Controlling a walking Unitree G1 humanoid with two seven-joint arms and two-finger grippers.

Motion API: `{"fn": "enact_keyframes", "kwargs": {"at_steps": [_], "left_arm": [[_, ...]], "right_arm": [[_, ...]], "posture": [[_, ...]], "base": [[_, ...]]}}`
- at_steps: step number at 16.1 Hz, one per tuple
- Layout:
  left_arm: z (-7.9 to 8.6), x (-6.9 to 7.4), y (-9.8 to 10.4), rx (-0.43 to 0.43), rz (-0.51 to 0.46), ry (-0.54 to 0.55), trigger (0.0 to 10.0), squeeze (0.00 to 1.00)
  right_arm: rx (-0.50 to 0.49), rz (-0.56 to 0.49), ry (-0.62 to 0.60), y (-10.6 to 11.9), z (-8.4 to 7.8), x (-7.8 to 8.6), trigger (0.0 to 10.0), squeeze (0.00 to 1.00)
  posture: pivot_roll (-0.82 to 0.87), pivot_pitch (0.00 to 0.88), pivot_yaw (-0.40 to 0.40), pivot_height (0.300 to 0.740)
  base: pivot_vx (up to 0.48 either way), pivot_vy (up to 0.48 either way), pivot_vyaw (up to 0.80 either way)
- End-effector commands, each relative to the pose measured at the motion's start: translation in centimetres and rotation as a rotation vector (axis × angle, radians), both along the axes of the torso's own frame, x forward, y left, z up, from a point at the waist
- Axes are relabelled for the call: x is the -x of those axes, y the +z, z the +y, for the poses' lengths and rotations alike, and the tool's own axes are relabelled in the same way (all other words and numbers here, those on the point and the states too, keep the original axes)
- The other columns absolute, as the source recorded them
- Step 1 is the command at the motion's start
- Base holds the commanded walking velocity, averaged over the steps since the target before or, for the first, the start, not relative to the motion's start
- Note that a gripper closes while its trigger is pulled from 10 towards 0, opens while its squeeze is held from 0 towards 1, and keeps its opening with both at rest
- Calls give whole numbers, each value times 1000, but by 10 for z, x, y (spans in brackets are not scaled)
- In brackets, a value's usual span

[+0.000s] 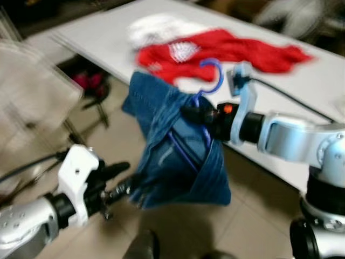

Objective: Hang hanger

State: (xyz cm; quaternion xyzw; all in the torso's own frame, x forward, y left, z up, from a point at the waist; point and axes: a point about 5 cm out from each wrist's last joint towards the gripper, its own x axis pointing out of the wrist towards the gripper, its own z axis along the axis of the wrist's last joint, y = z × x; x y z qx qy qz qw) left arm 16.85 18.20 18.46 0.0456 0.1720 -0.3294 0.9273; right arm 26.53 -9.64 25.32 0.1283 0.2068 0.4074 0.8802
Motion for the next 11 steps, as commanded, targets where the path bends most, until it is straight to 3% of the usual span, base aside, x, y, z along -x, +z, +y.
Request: {"fn": "enact_keyframes", "kwargs": {"at_steps": [1, 6, 9, 11], "left_arm": [[-3, 0, 1, -17, -3, -2, 10000, 0], [-4, -3, 3, -18, -9, -19, 10000, 0], [-11, -14, 6, 28, -70, -12, 10000, 0], [-15, -29, 2, 45, -111, 57, 10000, 0]], "right_arm": [[4, -12, 34, 1, -2, 7, 10000, 0], [67, -10, -57, -10, -9, 2, 10000, 0], [130, -7, -162, -24, -20, -6, 10000, 0], [203, -46, -213, -40, -22, -10, 10000, 0]], "posture": [[-48, 162, -7, 740], [-57, 145, 7, 740], [-53, 129, 19, 740], [-47, 128, 22, 740]], "base": [[0, 0, 800], [0, 0, 800], [0, 0, 800], [0, 0, 625]]}}
